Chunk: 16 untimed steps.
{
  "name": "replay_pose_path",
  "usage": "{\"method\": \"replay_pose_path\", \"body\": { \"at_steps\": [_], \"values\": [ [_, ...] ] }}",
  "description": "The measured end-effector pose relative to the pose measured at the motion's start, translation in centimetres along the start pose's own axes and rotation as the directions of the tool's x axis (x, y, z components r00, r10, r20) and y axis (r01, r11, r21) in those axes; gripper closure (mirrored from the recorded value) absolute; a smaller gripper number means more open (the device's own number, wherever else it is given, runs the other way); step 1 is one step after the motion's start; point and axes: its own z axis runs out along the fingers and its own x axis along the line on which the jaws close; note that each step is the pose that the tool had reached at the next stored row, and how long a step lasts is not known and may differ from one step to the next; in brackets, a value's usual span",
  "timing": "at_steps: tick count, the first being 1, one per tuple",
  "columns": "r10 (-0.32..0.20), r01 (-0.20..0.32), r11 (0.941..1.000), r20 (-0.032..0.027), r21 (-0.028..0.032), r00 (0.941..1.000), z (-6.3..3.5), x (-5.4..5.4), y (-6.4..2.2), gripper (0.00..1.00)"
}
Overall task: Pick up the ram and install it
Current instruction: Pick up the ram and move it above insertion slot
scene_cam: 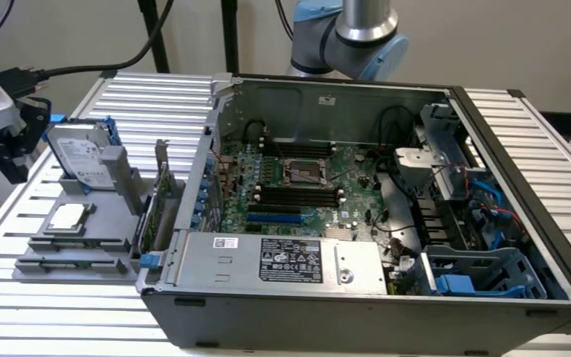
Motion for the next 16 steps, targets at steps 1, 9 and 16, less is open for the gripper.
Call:
{"method": "replay_pose_path", "body": {
  "at_steps": [1,9,16],
  "values": [
    [-0.019,0.019,0.9998,-0.0007,0.0005,0.9998,0.02,0.0,0.0,0.89],
    [-0.163,0.163,0.9866,-0.0075,0.0039,0.9866,0.14,0.0,-0.01,0.89],
    [-0.286,0.287,0.9581,-0.0136,0.006,0.958,0.25,-0.01,-0.01,0.89]
  ]
}}
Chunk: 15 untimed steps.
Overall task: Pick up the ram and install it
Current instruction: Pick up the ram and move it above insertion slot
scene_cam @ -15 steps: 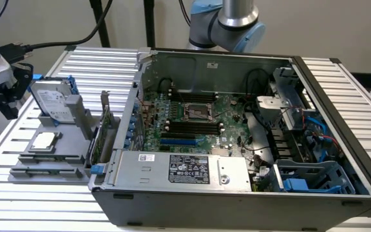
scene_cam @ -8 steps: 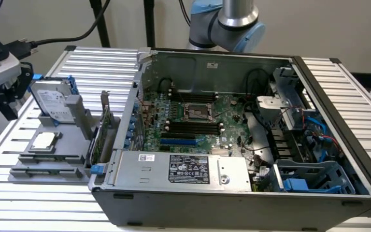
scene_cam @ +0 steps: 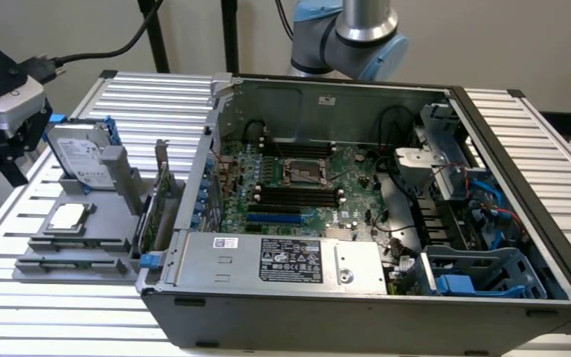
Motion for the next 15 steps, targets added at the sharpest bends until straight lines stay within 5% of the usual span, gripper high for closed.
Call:
{"method": "replay_pose_path", "body": {
  "at_steps": [8,15],
  "values": [
    [-0.145,0.145,0.9894,-0.0067,0.0035,0.9894,0.13,0.0,0.0,0.89],
    [-0.269,0.269,0.963,-0.0129,0.0057,0.963,0.25,-0.01,-0.01,0.89]
  ]
}}
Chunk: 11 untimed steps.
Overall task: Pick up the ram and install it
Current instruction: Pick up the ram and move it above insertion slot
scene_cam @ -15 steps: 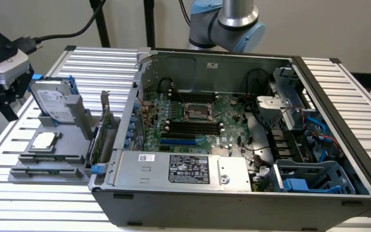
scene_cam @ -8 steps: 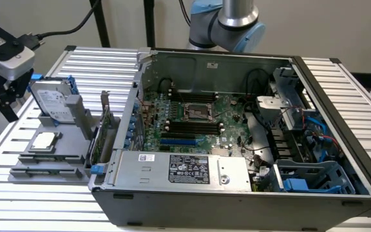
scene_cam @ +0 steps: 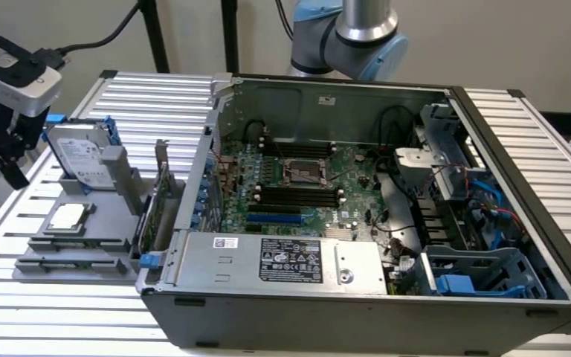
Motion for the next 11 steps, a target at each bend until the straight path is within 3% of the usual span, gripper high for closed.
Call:
{"method": "replay_pose_path", "body": {
  "at_steps": [5,11],
  "values": [
    [-0.09,0.09,0.9959,-0.0039,0.0023,0.9959,0.09,0.0,0.0,0.89],
    [-0.198,0.198,0.9802,-0.0092,0.0046,0.9802,0.2,-0.01,-0.01,0.89]
  ]
}}
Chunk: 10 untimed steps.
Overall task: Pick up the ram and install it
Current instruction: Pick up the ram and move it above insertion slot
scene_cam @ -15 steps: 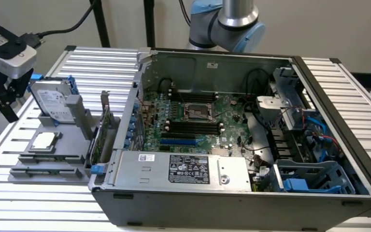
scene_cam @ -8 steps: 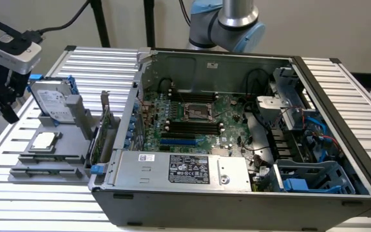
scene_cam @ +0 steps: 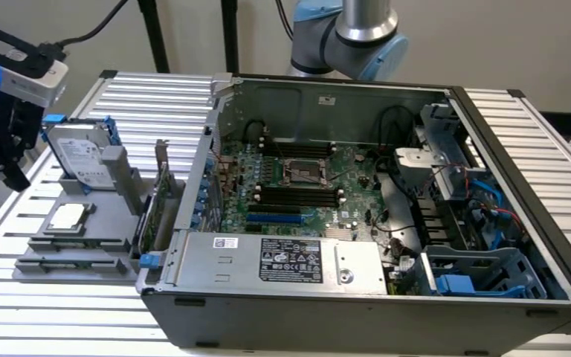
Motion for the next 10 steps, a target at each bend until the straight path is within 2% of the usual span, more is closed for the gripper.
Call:
{"method": "replay_pose_path", "body": {
  "at_steps": [5,10],
  "values": [
    [-0.092,0.092,0.9958,-0.0042,0.0023,0.9958,0.17,0.0,-0.01,0.89],
    [-0.182,0.182,0.9833,-0.008,0.0041,0.9833,0.39,-0.01,-0.02,0.89]
  ]
}}
